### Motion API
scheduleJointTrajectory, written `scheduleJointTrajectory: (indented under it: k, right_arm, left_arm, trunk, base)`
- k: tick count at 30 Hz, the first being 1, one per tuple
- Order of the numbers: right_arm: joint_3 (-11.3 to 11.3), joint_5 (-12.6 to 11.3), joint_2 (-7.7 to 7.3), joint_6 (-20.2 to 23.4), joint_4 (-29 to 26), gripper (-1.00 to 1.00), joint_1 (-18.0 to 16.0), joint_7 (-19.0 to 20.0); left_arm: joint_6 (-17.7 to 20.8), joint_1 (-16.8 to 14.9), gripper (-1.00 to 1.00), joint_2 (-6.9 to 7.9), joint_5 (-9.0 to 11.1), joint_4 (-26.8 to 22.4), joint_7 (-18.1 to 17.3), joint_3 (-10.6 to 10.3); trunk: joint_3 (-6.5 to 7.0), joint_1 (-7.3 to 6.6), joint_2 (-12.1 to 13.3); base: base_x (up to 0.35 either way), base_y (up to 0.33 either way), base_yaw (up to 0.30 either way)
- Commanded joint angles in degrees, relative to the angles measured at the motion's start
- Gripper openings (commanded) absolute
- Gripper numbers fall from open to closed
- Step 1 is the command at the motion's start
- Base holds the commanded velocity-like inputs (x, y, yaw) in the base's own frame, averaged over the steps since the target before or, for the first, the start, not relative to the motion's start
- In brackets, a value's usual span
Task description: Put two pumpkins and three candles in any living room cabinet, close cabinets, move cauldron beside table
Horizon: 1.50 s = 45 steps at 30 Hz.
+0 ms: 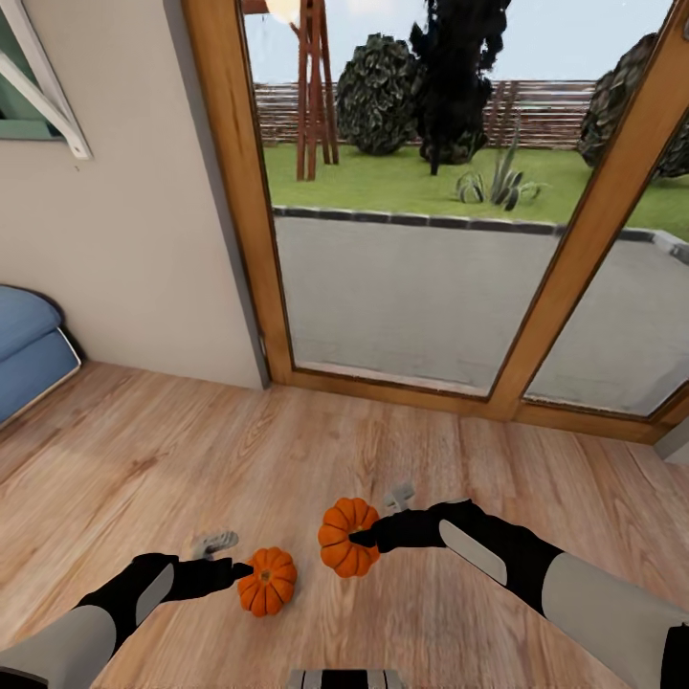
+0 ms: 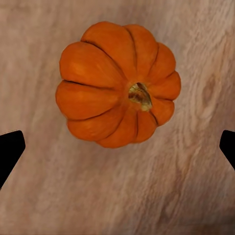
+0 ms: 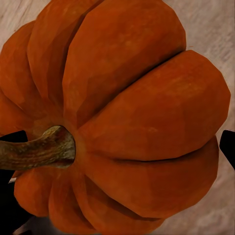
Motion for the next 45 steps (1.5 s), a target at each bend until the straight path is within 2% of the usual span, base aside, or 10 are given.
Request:
scheduleJointTrajectory:
  k: [1, 13, 27, 37, 41, 45]
  right_arm:
    - [0.14, -0.42, -0.04, 0.13, -0.06, -1.0, -0.08, -0.02]
    - [0.14, -0.42, -0.04, 0.1, -0.06, -1.0, -0.08, -0.02]
    - [0.14, -0.42, -0.04, 0.13, -0.06, -1.0, -0.08, -0.02]
    - [0.14, -0.42, -0.11, 0.15, -0.06, -1.0, -0.08, -0.02]
    - [0.14, -0.42, -0.13, 0.17, -0.06, -1.0, -0.08, -0.01]
    - [0.14, -0.42, -0.13, 0.16, -0.06, -1.0, -0.08, -0.01]
  left_arm:
    - [0.35, -0.02, 1.0, 0.05, 0.36, -0.07, -0.05, -0.19]
    - [0.06, -0.02, 1.0, 0.09, 0.41, -0.15, -0.35, -0.19]
    - [-0.15, -0.02, 1.0, 0.09, 0.53, -0.13, -1.01, -0.18]
    - [-0.15, -0.02, 1.0, 0.09, 0.53, -0.08, -3.41, -0.19]
    - [-0.28, -0.02, 1.0, 0.09, 0.42, -0.05, -6.55, -0.19]
    - [-0.59, -0.02, 1.0, 0.09, 0.44, -0.06, -7.22, -0.25]
  trunk:
    - [-0.27, 0.01, -0.04]
    - [-2.93, 0.32, -0.2]
    - [-2.93, 0.32, -0.2]
    - [-2.93, 0.32, -0.2]
    - [-2.93, 0.32, -0.2]
    - [-2.93, 0.32, -0.2]
  base:
    - [0.0, 0.0, 0.0]
    - [0.0, 0.0, 0.0]
    - [0.002, 0.0, 0.0]
    - [0.107, 0.015, 0.0]
    - [0.008, 0.001, 0.0]
    - [0.001, 0.0, 0.0]
